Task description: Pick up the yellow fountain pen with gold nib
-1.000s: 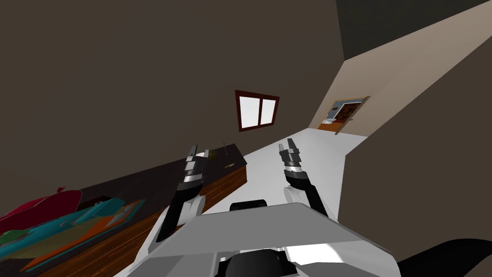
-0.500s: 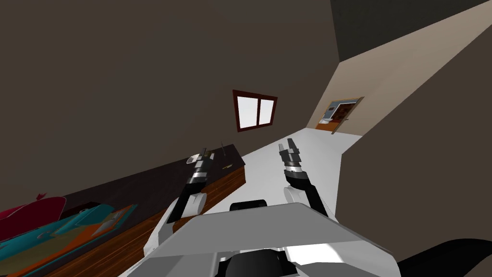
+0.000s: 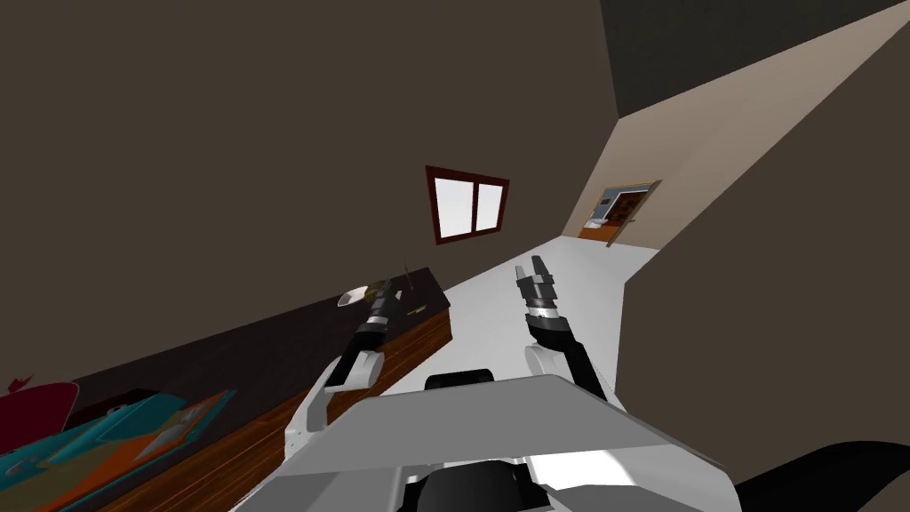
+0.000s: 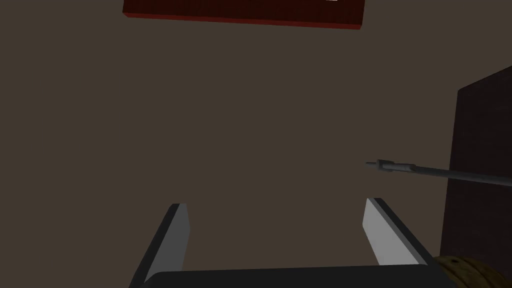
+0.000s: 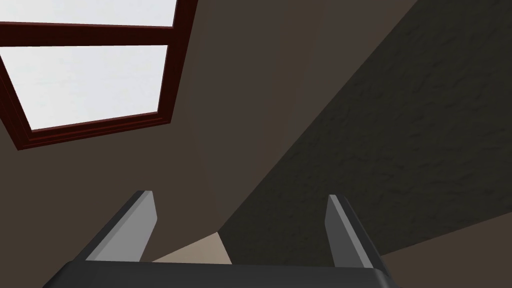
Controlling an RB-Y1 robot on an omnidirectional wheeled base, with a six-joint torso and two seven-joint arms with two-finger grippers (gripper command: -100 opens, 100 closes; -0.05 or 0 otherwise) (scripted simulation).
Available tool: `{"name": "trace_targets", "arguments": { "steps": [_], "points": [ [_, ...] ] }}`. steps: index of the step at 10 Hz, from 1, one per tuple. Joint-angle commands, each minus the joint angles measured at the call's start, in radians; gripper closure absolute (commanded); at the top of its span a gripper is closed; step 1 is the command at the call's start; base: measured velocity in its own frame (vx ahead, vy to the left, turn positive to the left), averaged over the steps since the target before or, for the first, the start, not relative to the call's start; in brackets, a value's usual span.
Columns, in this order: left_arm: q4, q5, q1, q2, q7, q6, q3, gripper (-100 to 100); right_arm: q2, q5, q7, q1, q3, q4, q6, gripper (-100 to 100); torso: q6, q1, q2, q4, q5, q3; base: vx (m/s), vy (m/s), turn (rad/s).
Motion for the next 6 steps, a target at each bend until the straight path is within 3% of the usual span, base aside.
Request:
{"name": "trace_targets", "arguments": {
  "steps": [1,4,5,6],
  "points": [
    [0.05,0.041,-0.027,0.04,0.013,0.05,-0.008,-100,0.0,0.0,0.0,0.0,0.0,0.0,0.0,0,0.0,0.0,0.0,0.0,0.0,0.0,0.042,-0.054,-0.085],
    [0.135,0.071,-0.051,0.065,0.021,0.118,-0.013,-100,0.0,0.0,0.0,0.0,0.0,0.0,0.0,0,0.0,-0.001,-0.001,0.0,0.0,0.0,0.031,-0.038,-0.046],
    [0.185,0.102,-0.077,0.091,0.028,0.142,-0.017,-100,0.0,0.0,0.0,0.0,0.0,0.0,0.0,0,0.0,0.0,0.0,0.0,0.0,0.0,0.034,-0.036,-0.061],
    [0.193,0.102,-0.077,0.091,0.028,0.169,-0.017,-100,0.0,0.0,0.0,0.0,0.0,0.0,0.0,0,0.0,0.0,0.0,0.0,0.0,0.0,0.037,-0.031,-0.039]
  ]
}}
